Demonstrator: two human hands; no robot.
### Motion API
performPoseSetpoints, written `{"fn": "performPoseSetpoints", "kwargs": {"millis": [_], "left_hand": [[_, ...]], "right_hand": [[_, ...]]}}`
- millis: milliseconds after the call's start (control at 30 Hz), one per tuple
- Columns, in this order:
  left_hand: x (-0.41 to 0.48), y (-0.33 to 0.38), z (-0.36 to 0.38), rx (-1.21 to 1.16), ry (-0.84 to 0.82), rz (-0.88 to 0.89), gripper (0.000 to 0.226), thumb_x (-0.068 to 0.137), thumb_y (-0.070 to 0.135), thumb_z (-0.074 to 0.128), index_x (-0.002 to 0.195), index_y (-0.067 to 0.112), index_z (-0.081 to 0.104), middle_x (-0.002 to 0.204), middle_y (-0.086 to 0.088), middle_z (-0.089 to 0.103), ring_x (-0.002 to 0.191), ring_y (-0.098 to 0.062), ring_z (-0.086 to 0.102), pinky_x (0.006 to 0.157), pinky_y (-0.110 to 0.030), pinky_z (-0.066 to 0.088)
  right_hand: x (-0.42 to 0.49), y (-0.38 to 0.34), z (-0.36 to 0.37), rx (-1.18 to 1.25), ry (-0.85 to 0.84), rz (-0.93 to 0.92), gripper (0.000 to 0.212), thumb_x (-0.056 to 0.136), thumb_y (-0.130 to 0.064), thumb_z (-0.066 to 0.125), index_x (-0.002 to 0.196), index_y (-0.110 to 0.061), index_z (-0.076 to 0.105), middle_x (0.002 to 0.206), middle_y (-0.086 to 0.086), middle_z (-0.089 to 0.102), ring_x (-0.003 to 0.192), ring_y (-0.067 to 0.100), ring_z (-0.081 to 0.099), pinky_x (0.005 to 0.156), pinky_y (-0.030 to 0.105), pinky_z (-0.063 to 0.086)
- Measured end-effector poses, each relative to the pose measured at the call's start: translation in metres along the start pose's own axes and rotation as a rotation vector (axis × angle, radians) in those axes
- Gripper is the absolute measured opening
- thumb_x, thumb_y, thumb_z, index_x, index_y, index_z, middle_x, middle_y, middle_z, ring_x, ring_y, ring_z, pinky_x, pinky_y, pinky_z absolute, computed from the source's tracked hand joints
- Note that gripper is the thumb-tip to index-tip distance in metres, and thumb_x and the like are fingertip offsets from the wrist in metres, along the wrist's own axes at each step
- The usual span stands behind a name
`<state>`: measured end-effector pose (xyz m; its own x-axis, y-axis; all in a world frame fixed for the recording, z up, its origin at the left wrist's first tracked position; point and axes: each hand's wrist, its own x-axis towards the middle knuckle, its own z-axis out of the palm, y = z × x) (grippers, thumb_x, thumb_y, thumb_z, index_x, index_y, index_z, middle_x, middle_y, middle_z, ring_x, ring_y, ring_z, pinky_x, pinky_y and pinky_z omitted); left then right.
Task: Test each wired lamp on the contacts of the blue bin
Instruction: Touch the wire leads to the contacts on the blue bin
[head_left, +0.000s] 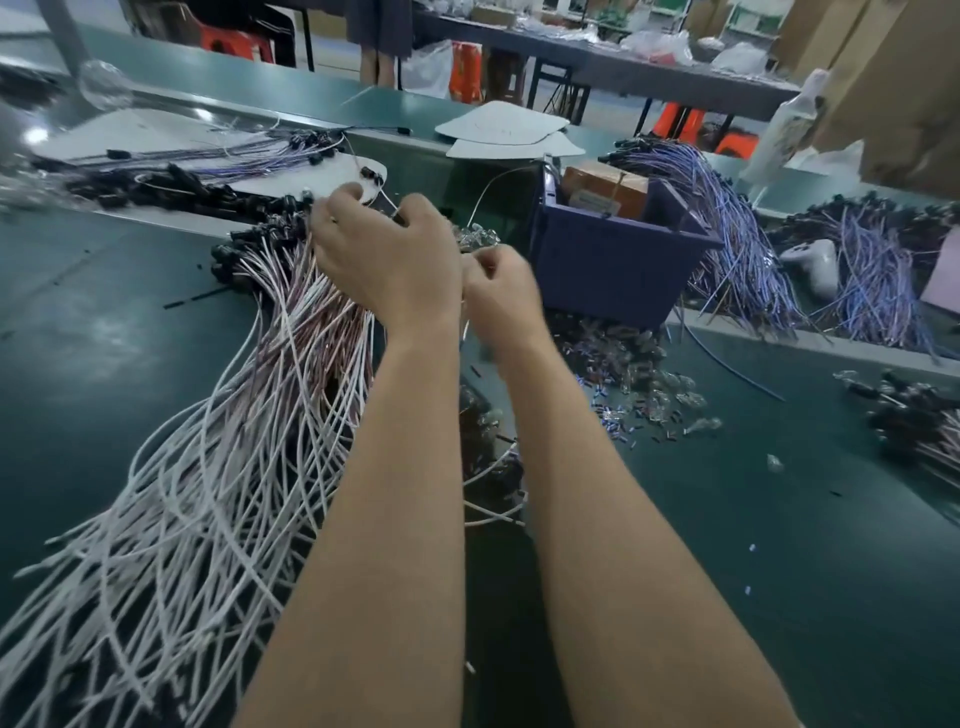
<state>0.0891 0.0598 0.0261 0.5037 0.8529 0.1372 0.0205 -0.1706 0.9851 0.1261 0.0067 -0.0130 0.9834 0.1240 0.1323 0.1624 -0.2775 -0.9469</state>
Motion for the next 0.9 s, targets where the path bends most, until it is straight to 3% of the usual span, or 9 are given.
{"fn": "performPoseSetpoints", "kwargs": {"millis": [67,133,200,333,467,567,733,833,900], "left_hand": [[-0.003,-0.004,0.005,0.038,-0.075,-0.002,0.036,0.093,0.019,0.048,0.127,0.008,0.045,0.144,-0.01,0.034,0.132,-0.023,0.033,0.109,-0.029,0.029],[-0.012,-0.007,0.012,0.043,-0.173,0.064,0.024,0.093,0.017,0.049,0.116,0.009,0.051,0.131,-0.009,0.045,0.116,-0.019,0.045,0.088,-0.017,0.039],[-0.024,-0.009,0.02,0.085,-0.279,0.167,0.015,0.094,0.017,0.047,0.105,0.009,0.056,0.115,-0.009,0.058,0.1,-0.019,0.055,0.078,-0.02,0.042],[-0.042,-0.009,0.035,0.446,-0.271,0.369,0.024,0.093,0.028,0.047,0.109,0.015,0.06,0.118,-0.008,0.057,0.11,-0.028,0.05,0.091,-0.037,0.036],[-0.043,-0.016,0.048,0.698,-0.513,0.225,0.027,0.093,0.025,0.05,0.118,0.016,0.057,0.129,-0.011,0.052,0.118,-0.033,0.049,0.09,-0.04,0.039],[-0.044,-0.024,0.052,0.636,-0.539,0.161,0.02,0.092,0.012,0.052,0.109,0.015,0.063,0.118,-0.012,0.061,0.109,-0.031,0.056,0.075,-0.032,0.037],[-0.06,-0.023,0.067,0.317,-0.422,0.384,0.018,0.096,0.011,0.048,0.106,0.008,0.063,0.11,-0.011,0.063,0.094,-0.02,0.058,0.073,-0.022,0.039],[-0.078,-0.013,0.076,0.045,-0.458,0.454,0.019,0.093,0.005,0.05,0.103,0.007,0.065,0.104,-0.007,0.065,0.089,-0.014,0.061,0.074,-0.014,0.043],[-0.092,-0.01,0.082,-0.083,-0.557,0.448,0.023,0.09,0.001,0.048,0.102,0.008,0.066,0.095,0.0,0.067,0.086,-0.01,0.062,0.073,-0.012,0.045]], "right_hand": [[0.004,0.003,-0.024,0.047,0.042,0.023,0.01,0.098,-0.014,0.046,0.093,-0.011,0.054,0.074,-0.002,0.056,0.061,0.008,0.047,0.056,0.021,0.039],[0.005,0.003,-0.044,0.209,0.094,0.05,0.014,0.098,-0.011,0.045,0.088,-0.012,0.054,0.073,0.0,0.055,0.057,0.007,0.044,0.052,0.021,0.037],[0.005,0.0,-0.06,0.375,0.147,0.05,0.018,0.098,-0.009,0.044,0.083,-0.013,0.052,0.069,0.0,0.052,0.05,0.005,0.04,0.046,0.018,0.034],[0.0,0.001,-0.094,0.573,0.23,0.006,0.021,0.099,-0.005,0.042,0.081,-0.013,0.049,0.065,0.002,0.049,0.044,0.005,0.038,0.044,0.017,0.031],[-0.007,0.014,-0.13,0.701,0.275,0.003,0.024,0.099,-0.004,0.042,0.079,-0.014,0.049,0.063,0.001,0.05,0.044,0.005,0.039,0.044,0.017,0.032],[-0.015,0.027,-0.151,0.75,0.29,0.027,0.024,0.099,-0.004,0.042,0.078,-0.015,0.049,0.062,-0.001,0.051,0.045,0.007,0.04,0.045,0.018,0.033],[-0.03,0.046,-0.176,0.673,0.266,0.112,0.023,0.097,-0.009,0.044,0.076,-0.012,0.053,0.056,-0.004,0.051,0.044,0.006,0.036,0.042,0.017,0.027],[-0.037,0.053,-0.185,0.418,0.138,0.207,0.039,0.098,-0.033,0.044,0.069,-0.011,0.057,0.045,-0.005,0.046,0.035,0.006,0.03,0.035,0.017,0.02],[-0.038,0.057,-0.189,0.443,0.057,0.254,0.053,0.098,-0.047,0.037,0.071,-0.01,0.063,0.05,-0.002,0.053,0.037,0.007,0.03,0.037,0.017,0.022]]}}
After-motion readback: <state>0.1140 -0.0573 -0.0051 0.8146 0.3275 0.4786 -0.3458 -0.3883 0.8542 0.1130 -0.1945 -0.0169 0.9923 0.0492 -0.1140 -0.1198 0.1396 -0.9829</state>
